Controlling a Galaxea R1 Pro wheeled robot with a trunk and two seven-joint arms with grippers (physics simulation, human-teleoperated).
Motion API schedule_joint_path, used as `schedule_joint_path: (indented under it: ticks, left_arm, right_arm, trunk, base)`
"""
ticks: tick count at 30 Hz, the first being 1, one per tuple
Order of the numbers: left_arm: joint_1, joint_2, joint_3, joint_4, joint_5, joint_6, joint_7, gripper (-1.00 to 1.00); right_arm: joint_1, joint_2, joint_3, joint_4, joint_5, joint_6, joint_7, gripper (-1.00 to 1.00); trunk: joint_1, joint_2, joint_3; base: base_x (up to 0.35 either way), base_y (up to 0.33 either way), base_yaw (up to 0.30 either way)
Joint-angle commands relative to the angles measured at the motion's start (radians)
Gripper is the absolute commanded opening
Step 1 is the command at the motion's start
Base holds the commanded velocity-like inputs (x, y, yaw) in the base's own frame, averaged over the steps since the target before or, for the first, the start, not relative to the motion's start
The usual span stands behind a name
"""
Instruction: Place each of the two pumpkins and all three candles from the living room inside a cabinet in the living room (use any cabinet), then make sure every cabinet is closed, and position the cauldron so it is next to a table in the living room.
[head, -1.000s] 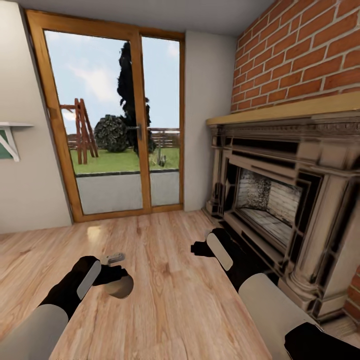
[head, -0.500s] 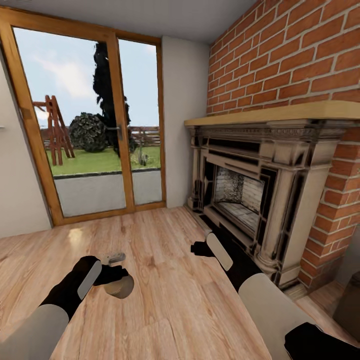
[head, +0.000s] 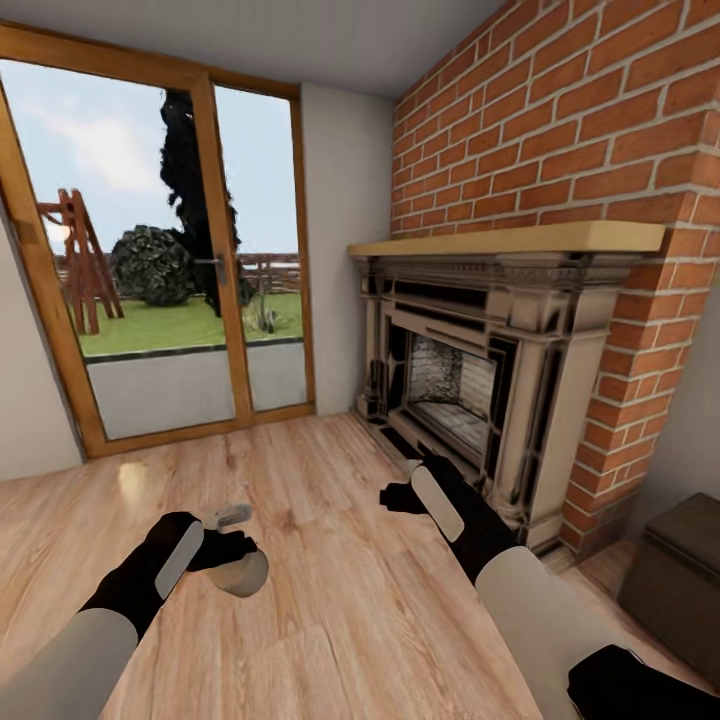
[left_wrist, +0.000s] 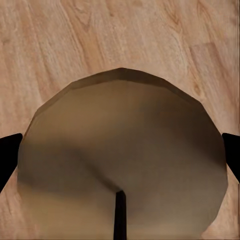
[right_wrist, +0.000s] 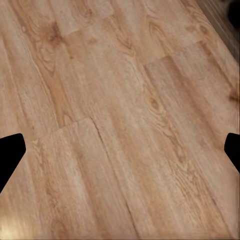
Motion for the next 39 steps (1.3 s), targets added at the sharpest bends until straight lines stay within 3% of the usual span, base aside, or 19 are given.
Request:
schedule_joint_path:
  ticks: [1,17,39]
  left_arm:
    - [0.000,0.001,-0.005,-0.002,0.012,0.003,0.010,-1.00]
    - [0.000,0.001,-0.003,-0.003,0.020,0.003,0.009,-1.00]
    - [0.000,0.001,-0.003,-0.003,0.025,0.003,0.009,-1.00]
  right_arm:
    - [-0.001,-0.001,0.003,0.000,-0.010,0.001,-0.010,1.00]
    - [-0.001,-0.001,0.003,0.000,-0.009,-0.001,-0.010,1.00]
    - [-0.001,-0.001,0.004,0.000,-0.009,-0.001,-0.009,1.00]
  trunk:
    - [-0.004,0.007,0.002]
    - [-0.065,0.119,0.052]
    - [-0.065,0.119,0.052]
  base:
    - [-0.006,0.000,-0.276]
    - [-0.001,0.000,-0.283]
    - [0.000,0.000,-0.284]
